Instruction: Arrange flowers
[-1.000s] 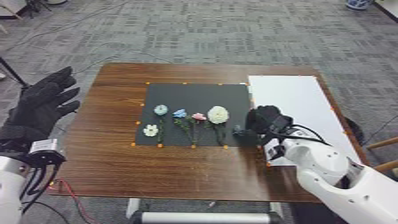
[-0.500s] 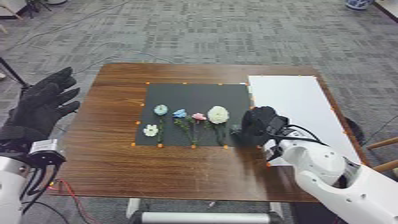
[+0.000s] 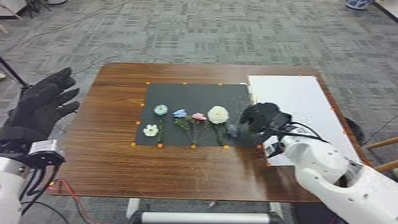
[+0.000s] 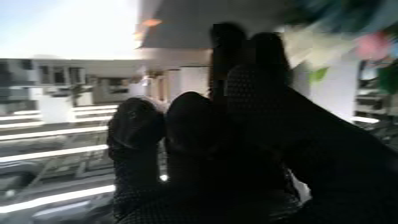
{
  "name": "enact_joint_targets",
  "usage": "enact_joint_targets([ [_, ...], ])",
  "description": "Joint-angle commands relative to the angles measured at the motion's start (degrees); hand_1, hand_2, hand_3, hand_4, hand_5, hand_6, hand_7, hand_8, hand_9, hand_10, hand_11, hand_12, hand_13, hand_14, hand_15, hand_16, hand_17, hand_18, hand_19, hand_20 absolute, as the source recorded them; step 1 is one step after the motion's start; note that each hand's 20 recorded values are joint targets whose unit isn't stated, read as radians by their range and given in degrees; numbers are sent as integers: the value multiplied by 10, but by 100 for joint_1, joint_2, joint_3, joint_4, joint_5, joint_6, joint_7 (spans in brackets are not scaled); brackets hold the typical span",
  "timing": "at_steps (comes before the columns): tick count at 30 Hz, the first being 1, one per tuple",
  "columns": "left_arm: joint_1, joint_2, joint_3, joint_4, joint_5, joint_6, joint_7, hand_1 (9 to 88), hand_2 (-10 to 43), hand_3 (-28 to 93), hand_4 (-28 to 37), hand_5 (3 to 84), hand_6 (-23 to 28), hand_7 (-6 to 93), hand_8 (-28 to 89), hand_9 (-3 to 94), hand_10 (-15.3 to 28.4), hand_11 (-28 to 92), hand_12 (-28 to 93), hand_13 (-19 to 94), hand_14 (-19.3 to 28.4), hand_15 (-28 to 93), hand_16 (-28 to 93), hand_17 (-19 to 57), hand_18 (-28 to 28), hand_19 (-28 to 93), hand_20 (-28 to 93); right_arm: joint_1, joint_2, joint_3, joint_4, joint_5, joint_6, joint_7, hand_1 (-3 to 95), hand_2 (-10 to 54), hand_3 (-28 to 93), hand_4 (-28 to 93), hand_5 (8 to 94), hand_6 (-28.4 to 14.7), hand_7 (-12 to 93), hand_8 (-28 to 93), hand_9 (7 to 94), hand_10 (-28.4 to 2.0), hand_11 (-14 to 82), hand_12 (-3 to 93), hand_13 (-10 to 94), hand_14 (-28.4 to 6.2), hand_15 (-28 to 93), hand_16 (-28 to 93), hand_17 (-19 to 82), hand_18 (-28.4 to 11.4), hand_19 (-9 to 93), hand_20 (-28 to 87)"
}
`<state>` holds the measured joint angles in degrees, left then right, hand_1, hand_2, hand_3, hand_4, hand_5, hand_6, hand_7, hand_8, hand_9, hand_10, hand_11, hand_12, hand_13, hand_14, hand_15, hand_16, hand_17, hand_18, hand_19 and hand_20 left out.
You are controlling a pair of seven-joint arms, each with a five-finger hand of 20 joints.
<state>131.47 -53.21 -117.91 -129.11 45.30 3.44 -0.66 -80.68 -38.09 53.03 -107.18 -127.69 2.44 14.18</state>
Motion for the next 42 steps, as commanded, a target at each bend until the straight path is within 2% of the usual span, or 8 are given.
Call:
enact_joint_targets([
  [1, 55, -74, -67, -45, 4, 17, -55, 244, -36, 699, -282, 219, 13, 156, -74, 168, 96, 147, 194, 61, 129, 347, -33, -137, 198, 384, 85, -1072, 112, 1619, -352, 1067, 689, 134, 414, -36, 932, -125, 609, 45, 261, -164, 637, -84, 229, 193, 641, -49, 803, 391, 355, -208, 927, 579],
  [5, 80, -176, 2, -79, 32, 82, -102, 243, -35, 699, -282, 219, 13, 156, -75, 168, 96, 148, 195, 60, 129, 349, -32, -138, 198, 385, 85, -1600, -124, 2117, -149, 3232, 2135, -637, 281, 28, 931, -192, 602, 22, 273, -155, 636, -92, 247, 204, 591, -88, 786, 276, 311, -203, 846, 535],
  [9, 274, -444, 46, -209, 2, 79, -3, 245, -34, 699, -282, 223, 16, 159, -75, 167, 97, 149, 194, 61, 130, 350, -34, -134, 194, 386, 85, -2272, -486, 2868, -107, 7235, 1394, -2439, 233, -7, 904, -251, 500, -15, 213, -134, 518, -107, 209, 204, 448, -104, 629, 197, 215, -208, 652, 431],
  [12, 288, -481, 139, -223, 66, 111, 41, 245, -37, 701, -282, 224, 17, 159, -77, 162, 96, 149, 194, 59, 130, 349, -35, -128, 189, 384, 83, -2472, -652, 2925, 46, 9642, 524, -3451, 205, -32, 888, -263, 446, -19, 187, -122, 450, -111, 163, 202, 357, -113, 477, 172, 141, -225, 548, 339],
  [18, 281, -575, 390, -188, 165, 208, 149, 254, -42, 696, -276, 179, 9, 169, -75, 122, 86, 144, 202, 49, 125, 352, -33, -127, 189, 384, 79, -2781, -1509, 3615, 148, 9681, -996, -3365, 130, -82, 840, -277, 335, -5, 89, -87, 326, -102, 31, 199, 209, -111, 66, 314, -36, -241, 380, 167],
  [21, 175, -603, 526, -113, 191, 75, 162, 263, -52, 691, -271, 156, 5, 176, -79, 102, 80, 136, 213, 32, 117, 348, -31, -130, 194, 385, 78, -2846, -1759, 3809, 7, 8979, -1180, -3197, 107, -89, 829, -282, 293, -6, 63, -75, 277, -94, 5, 195, 173, -117, -49, 350, -96, -244, 365, 109],
  [27, -188, -641, 853, 60, 227, -180, 70, 266, -65, 680, -276, 142, 4, 173, -77, 80, 69, 48, 273, -2, 103, 260, -9, -146, 205, 376, 69, -3215, -2229, 4203, -344, 8303, -1255, -3175, 95, -85, 814, -283, 264, -19, 47, -66, 235, -88, -15, 195, 124, -110, -123, 350, -157, -232, 363, 58],
  [42, -569, -704, 1310, 267, 237, -143, 251, 252, -79, 686, -283, 167, 9, 169, -74, 114, 78, 59, 285, 6, 105, 258, 0, -152, 182, 358, 72, -3469, -2747, 4134, -544, 7812, -805, -2860, 99, -92, 828, -282, 264, -31, 70, -61, 239, -101, -8, 228, 141, -107, -115, 423, -175, -222, 392, 40],
])
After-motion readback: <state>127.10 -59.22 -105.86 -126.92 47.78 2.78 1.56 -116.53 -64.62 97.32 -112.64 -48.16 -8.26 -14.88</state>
